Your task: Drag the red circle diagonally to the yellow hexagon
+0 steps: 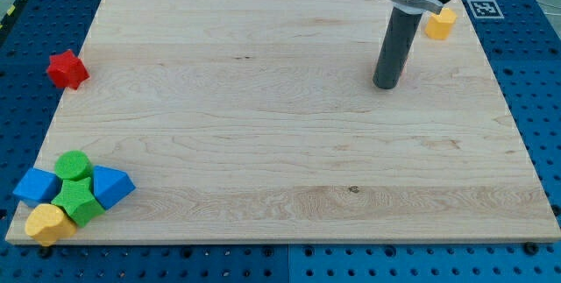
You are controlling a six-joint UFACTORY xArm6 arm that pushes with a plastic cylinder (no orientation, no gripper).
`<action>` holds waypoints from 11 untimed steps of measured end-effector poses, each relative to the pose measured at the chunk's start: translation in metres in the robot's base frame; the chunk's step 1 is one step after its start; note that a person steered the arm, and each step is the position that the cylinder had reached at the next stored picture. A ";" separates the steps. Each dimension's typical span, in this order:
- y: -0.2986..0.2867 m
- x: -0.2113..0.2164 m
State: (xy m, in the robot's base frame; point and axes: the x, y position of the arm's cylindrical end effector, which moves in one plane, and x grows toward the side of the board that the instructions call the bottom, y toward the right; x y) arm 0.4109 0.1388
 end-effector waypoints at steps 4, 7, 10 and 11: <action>0.082 0.055; 0.076 -0.057; 0.044 -0.049; 0.033 -0.048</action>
